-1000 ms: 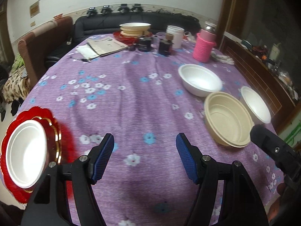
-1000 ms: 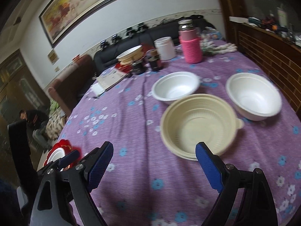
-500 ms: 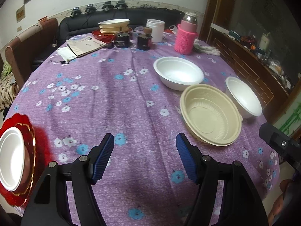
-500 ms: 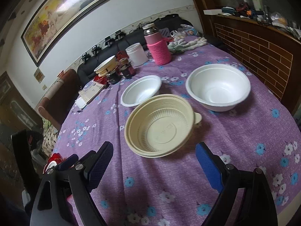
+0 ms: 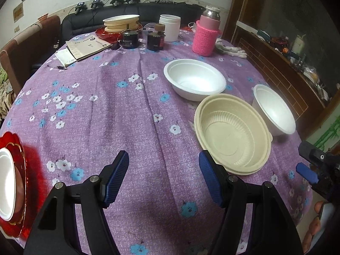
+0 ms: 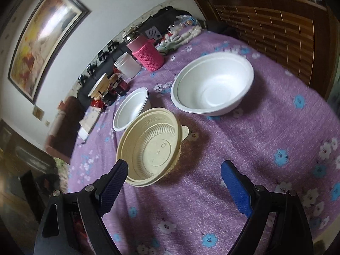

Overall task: Organize plates and bowls
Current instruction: 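Move the left tool toward the rim of the beige plastic bowl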

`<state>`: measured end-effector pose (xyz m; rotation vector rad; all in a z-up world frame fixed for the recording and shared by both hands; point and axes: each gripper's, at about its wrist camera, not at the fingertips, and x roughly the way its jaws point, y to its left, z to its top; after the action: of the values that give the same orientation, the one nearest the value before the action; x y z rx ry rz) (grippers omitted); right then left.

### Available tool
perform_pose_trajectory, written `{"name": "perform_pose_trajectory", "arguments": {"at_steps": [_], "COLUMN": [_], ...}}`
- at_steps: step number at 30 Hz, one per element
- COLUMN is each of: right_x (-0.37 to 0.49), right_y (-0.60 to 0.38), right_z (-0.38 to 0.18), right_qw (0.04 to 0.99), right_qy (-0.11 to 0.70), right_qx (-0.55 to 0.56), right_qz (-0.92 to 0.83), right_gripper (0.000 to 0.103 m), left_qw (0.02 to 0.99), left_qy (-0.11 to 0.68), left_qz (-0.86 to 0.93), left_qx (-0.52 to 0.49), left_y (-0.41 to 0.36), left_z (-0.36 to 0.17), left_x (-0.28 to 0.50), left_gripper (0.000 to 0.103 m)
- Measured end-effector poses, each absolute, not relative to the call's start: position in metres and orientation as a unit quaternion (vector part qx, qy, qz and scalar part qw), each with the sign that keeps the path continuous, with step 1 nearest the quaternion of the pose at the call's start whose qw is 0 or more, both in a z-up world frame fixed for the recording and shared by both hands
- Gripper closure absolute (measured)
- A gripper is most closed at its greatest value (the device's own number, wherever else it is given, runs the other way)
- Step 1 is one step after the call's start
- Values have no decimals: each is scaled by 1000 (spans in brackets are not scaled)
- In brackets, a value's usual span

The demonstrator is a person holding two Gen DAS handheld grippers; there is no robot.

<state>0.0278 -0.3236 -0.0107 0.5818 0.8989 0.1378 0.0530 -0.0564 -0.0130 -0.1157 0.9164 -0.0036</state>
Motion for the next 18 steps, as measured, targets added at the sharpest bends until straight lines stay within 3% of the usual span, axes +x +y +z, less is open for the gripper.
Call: {"name": "perform_pose_trajectory", "arguments": {"at_steps": [18], "right_x": [53], "right_y": [-330], "right_z": [-24], "right_qw": [831], "right_qy": [457], "right_qx": [308], "right_qz": [81], "right_gripper": [12], "left_qw": [890], "left_qy": [453], "left_qz": [-10], "left_qx": [-55], "left_y": [-75], "left_z": [-18], "left_x": [77], "left_gripper": [36]}}
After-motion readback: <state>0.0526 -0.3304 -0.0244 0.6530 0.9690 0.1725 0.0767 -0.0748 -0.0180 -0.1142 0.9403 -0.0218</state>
